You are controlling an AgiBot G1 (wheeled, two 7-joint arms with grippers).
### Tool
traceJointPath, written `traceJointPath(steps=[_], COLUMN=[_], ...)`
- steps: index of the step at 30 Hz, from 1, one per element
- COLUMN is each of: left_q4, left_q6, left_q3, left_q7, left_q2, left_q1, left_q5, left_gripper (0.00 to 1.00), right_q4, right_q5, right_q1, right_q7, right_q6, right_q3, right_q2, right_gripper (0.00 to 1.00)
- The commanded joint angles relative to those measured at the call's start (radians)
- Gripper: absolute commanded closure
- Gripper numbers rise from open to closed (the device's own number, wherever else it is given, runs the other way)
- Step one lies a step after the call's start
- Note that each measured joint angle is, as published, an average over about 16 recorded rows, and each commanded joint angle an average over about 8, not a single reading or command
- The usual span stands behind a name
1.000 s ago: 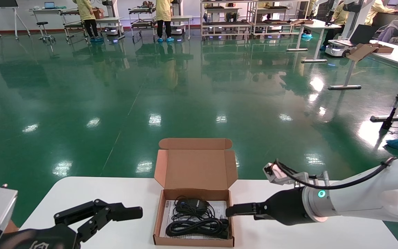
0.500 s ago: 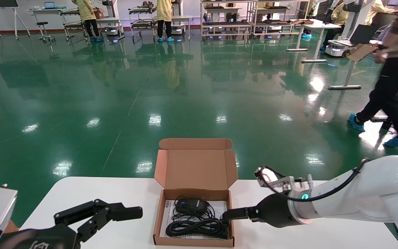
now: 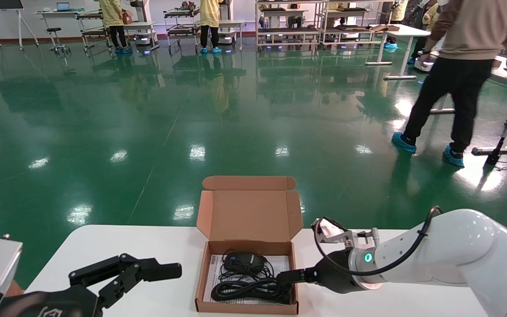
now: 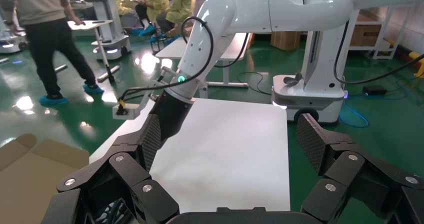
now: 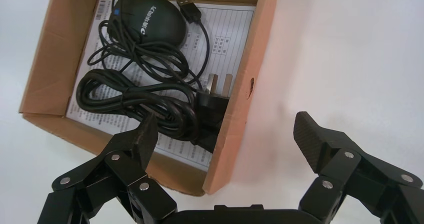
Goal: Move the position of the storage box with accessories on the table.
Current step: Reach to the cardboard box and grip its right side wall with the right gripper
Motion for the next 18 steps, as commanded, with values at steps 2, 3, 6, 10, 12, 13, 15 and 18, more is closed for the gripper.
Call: traceJointPath(steps=[2, 3, 6, 10, 12, 13, 15, 18], left_q4=[0.0, 0.0, 0.0, 0.0, 0.0, 0.0, 0.0, 0.0], left_q6=[0.0, 0.0, 0.0, 0.0, 0.0, 0.0, 0.0, 0.0], left_q3=[0.0, 0.0, 0.0, 0.0, 0.0, 0.0, 0.0, 0.0], left_q7=[0.0, 0.0, 0.0, 0.0, 0.0, 0.0, 0.0, 0.0], left_q2=[0.0, 0.0, 0.0, 0.0, 0.0, 0.0, 0.0, 0.0], left_q1=[0.0, 0.0, 0.0, 0.0, 0.0, 0.0, 0.0, 0.0], left_q5=[0.0, 0.0, 0.0, 0.0, 0.0, 0.0, 0.0, 0.0], left_gripper=[0.0, 0.0, 0.0, 0.0, 0.0, 0.0, 0.0, 0.0], right_q4=[0.028, 0.034, 0.049, 0.063, 0.069, 0.072, 0.076, 0.079], right_q5=[-0.007, -0.008, -0.008, -0.003, 0.002, 0.004, 0.01, 0.019], right_q1=[-0.011, -0.014, -0.021, -0.028, -0.031, -0.032, -0.034, -0.035], right_q7=[0.029, 0.037, 0.058, 0.079, 0.086, 0.089, 0.093, 0.096], right_q6=[0.019, 0.025, 0.04, 0.054, 0.059, 0.061, 0.065, 0.068], right_q3=[-0.02, -0.027, -0.045, -0.067, -0.076, -0.08, -0.089, -0.1], right_q2=[-0.001, -0.001, -0.001, 0.0, 0.0, 0.0, 0.001, 0.002], right_gripper=[0.04, 0.07, 0.21, 0.54, 0.73, 0.81, 0.91, 1.0])
